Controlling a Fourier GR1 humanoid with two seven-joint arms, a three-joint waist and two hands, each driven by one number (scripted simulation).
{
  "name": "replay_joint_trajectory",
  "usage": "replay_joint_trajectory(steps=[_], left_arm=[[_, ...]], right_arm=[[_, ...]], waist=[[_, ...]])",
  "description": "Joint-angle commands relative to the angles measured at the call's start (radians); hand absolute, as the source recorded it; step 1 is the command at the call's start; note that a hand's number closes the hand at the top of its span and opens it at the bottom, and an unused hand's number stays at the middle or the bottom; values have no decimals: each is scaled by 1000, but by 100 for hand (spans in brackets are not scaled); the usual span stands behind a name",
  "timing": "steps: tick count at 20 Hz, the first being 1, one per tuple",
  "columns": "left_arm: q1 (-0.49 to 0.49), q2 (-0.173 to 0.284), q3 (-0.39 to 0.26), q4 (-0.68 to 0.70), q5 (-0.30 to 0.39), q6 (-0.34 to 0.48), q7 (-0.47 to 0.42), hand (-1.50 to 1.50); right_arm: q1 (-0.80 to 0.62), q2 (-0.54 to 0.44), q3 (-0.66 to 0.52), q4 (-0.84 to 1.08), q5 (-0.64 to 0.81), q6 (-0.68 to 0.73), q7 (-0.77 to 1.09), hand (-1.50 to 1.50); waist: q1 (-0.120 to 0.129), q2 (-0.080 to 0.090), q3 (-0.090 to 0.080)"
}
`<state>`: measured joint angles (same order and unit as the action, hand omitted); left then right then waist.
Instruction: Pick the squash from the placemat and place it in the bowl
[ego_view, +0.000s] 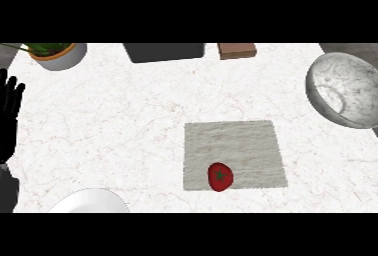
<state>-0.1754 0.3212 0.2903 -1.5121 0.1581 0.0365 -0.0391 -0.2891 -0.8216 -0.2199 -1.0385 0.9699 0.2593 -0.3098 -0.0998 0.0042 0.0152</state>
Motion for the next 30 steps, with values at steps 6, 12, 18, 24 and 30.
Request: replay_joint_trajectory(steps=[6,12,18,24,30], left_arm=[[-3,7,-14,-29,12,-26,12,0],[-43,-6,-43,-7,-6,-20,18,0],[-75,-24,-74,-2,-12,-24,23,0],[-77,-49,-111,-3,-31,-16,44,0],[-71,-30,-89,-26,-16,-29,38,0]], right_arm=[[10,-276,-311,288,-249,3,-473,150],[-34,-410,-414,469,-356,107,-737,150],[-134,-446,-385,545,-437,280,-732,150],[-208,-433,-298,542,-469,361,-681,150],[-319,-392,-173,492,-460,368,-578,150]], waist=[[45,-3,-1],[86,4,-7],[131,7,-10],[139,5,-13],[159,5,-14]])
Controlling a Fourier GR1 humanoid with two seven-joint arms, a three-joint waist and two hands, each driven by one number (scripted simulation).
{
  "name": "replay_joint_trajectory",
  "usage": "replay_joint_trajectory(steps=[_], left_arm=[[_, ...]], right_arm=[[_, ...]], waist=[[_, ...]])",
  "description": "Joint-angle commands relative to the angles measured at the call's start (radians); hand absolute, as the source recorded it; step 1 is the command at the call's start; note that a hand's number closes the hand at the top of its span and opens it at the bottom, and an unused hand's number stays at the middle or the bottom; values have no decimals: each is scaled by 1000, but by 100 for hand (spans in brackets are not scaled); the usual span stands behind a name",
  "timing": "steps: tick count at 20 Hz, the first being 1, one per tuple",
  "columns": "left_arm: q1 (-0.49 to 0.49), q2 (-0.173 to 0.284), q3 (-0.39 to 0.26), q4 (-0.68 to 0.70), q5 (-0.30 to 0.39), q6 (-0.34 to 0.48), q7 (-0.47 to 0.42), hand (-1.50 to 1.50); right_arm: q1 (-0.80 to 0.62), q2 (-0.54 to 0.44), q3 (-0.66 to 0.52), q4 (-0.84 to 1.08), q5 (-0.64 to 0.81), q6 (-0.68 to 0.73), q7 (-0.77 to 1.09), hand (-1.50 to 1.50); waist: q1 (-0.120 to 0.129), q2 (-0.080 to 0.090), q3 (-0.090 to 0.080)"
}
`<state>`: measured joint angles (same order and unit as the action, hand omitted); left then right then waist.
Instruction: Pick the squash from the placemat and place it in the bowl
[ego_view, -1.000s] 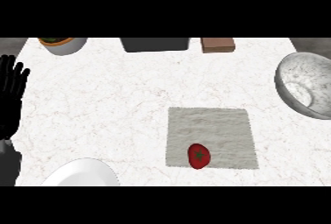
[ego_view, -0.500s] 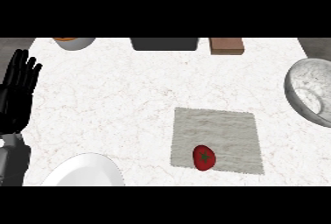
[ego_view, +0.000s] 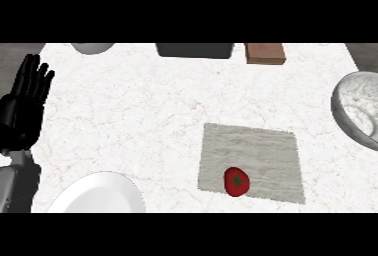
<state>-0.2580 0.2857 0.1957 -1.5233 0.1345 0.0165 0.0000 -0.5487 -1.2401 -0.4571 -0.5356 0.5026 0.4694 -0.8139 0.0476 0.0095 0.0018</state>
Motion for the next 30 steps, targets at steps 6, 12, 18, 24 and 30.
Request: replay_joint_trajectory(steps=[6,12,18,24,30], left_arm=[[-30,2,4,14,-9,13,11,0],[-2,-5,2,-14,-10,20,36,0],[11,25,35,1,-2,-9,10,0],[-5,-22,10,56,-9,-6,-40,0],[29,0,17,-2,-5,-17,-11,0]], right_arm=[[-130,149,202,-59,37,135,16,150],[-163,305,283,-126,36,85,146,150],[-162,423,331,-90,118,-130,219,150],[-209,520,311,88,139,-191,320,-150],[-243,553,206,227,34,-124,257,-150]], waist=[[-7,-1,-1],[-28,-10,-2],[-32,-7,-2],[-24,-1,-1],[-9,0,1]])
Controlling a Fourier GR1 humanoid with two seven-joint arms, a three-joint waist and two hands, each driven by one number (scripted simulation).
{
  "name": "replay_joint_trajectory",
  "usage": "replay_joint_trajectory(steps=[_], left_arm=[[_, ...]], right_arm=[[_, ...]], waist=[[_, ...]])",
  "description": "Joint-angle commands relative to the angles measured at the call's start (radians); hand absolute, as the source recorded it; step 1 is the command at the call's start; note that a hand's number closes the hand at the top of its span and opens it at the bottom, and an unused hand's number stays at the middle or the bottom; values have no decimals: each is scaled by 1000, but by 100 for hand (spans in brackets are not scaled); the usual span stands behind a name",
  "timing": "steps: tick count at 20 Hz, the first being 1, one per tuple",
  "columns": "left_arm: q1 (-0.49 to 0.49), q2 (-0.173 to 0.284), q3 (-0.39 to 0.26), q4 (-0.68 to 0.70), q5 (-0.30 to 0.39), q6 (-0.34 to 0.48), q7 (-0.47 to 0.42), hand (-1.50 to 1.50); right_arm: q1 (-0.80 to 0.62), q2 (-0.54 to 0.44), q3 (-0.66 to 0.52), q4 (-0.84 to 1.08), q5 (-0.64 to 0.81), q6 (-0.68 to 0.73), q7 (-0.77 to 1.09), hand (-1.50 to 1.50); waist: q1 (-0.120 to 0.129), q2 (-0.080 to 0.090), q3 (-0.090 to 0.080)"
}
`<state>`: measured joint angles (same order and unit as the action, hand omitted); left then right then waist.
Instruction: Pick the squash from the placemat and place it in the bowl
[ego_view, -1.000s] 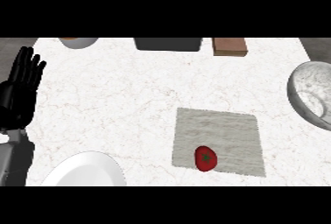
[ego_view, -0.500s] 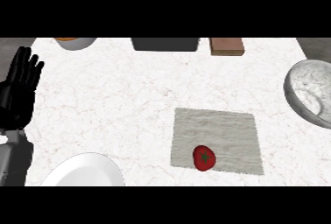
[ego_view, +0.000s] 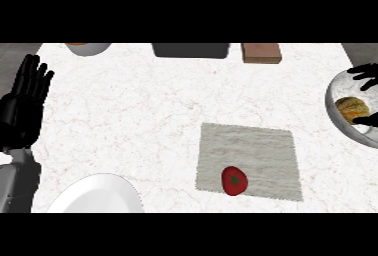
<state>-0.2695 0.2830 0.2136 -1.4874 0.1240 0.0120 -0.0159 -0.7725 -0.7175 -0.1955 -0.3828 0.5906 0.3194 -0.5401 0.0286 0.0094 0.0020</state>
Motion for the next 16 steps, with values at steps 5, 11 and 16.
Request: replay_joint_trajectory(steps=[5,11,16], left_arm=[[-42,25,17,23,5,-6,19,0],[-9,15,29,-1,22,-12,0,0],[21,-11,0,-17,4,-4,-1,0]], right_arm=[[-46,27,-171,98,-159,-16,-73,-150],[-33,-73,-311,162,-269,-57,-103,-150],[-3,-214,-387,234,-331,35,-66,-150]], waist=[[-5,2,1],[5,7,2],[13,13,4]])
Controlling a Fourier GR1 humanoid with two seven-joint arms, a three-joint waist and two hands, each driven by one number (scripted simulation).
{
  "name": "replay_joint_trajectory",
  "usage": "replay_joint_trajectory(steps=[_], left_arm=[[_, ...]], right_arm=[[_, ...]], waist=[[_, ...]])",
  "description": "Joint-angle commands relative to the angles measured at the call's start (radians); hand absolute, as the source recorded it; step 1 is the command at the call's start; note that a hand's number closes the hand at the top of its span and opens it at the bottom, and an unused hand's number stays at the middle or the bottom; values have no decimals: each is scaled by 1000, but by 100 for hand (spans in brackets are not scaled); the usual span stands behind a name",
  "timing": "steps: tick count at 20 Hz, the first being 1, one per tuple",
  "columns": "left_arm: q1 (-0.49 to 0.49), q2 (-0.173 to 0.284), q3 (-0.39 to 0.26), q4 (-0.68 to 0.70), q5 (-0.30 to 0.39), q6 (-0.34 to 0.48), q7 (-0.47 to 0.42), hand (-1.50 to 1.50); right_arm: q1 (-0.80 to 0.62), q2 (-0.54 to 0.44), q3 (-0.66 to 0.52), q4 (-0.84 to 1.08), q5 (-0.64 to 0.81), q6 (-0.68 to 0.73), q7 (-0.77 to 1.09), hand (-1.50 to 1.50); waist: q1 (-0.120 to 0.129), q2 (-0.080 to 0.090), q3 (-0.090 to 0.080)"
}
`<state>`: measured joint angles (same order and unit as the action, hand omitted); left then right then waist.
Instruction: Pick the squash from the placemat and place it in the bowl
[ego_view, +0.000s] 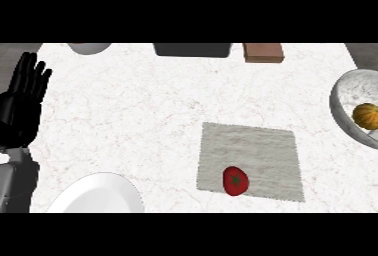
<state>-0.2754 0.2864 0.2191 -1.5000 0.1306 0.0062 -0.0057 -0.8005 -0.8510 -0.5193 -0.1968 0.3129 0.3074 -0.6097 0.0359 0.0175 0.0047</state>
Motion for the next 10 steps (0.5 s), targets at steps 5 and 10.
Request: replay_joint_trajectory(steps=[5,10], left_arm=[[-34,-3,-10,-11,-15,22,21,0],[-17,-3,2,10,11,-11,-8,0]], right_arm=[[79,-165,-103,70,-88,144,-37,-150],[110,-194,-133,88,-113,176,-41,-150]], waist=[[1,13,8],[21,19,9]])
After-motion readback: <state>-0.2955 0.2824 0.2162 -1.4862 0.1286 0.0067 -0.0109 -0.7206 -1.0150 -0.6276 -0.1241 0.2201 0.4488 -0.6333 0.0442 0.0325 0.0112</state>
